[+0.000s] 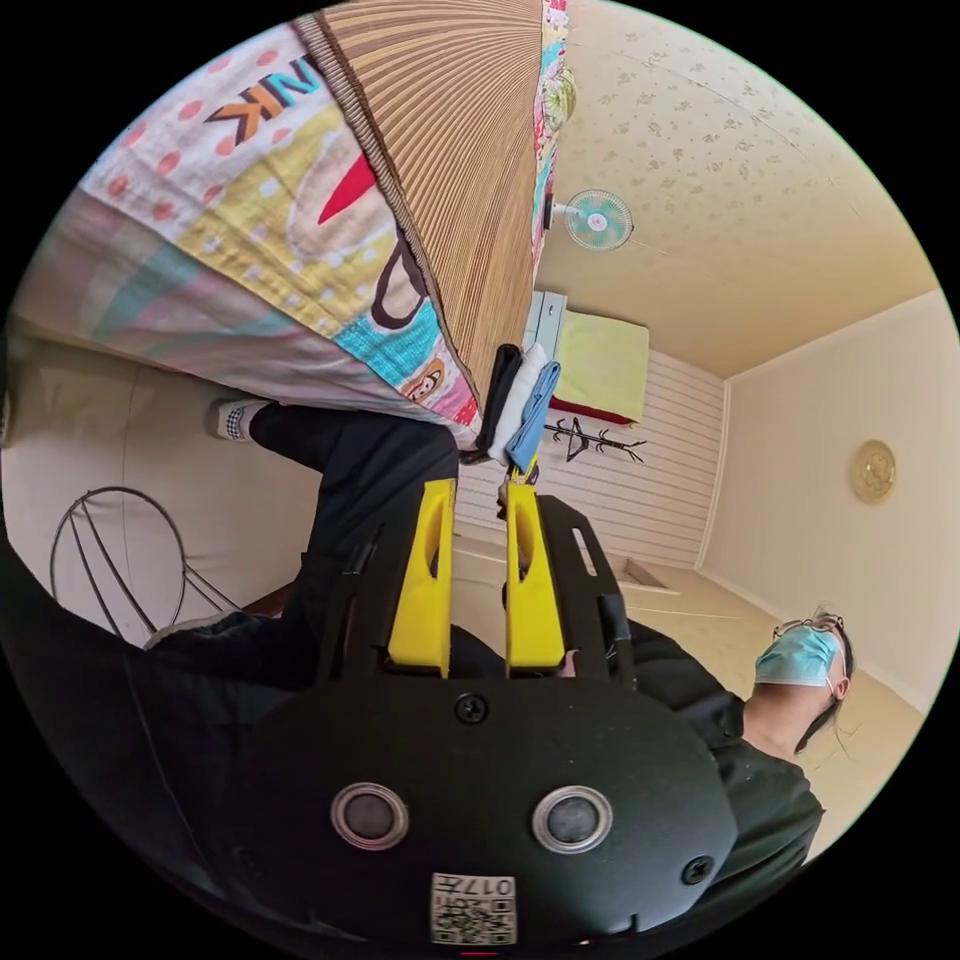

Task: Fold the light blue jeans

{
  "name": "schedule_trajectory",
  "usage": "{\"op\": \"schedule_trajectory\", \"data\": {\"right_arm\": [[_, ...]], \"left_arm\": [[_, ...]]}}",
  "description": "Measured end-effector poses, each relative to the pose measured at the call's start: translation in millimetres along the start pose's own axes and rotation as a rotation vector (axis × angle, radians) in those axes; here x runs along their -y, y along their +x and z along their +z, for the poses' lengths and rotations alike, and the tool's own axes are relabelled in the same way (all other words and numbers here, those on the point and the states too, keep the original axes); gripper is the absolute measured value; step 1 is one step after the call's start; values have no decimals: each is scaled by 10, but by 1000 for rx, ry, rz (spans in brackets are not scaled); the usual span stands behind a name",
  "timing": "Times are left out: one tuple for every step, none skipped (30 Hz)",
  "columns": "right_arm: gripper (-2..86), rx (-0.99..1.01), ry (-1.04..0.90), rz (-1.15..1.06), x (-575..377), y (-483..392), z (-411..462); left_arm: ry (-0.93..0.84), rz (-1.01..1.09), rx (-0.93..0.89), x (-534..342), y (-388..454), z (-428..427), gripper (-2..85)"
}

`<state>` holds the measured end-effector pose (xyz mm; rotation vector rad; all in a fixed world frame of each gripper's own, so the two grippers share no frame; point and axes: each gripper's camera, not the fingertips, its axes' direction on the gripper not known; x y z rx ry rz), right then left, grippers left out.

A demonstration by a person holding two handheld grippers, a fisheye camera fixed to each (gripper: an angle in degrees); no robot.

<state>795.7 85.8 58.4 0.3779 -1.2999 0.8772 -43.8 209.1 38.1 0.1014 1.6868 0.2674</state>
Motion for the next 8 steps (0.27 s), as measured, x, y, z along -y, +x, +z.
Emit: {"op": "schedule_trajectory", "data": {"right_arm": [[83,-7,22,-5,-105,25,-153],[84,-10,32,-6,-164,35,-230],[82,-13,47,-15,-303,45,-381],[77,-27,46,-11,-473,59,-506],[71,-37,38,0,-579,71,-549],[59,-28,-9,29,-815,119,-580],[48,23,-106,64,-1069,189,-543],[43,46,-155,91,-1199,223,-511]], "left_arm": [[9,6,5,-24,14,17,87],[18,14,9,-39,28,15,87],[46,36,28,-76,76,-15,87],[94,67,68,-128,152,-96,87],[128,84,96,-162,199,-157,86],[217,125,164,-247,319,-325,83],[308,175,225,-340,458,-528,74],[353,197,257,-387,533,-640,70]]}}
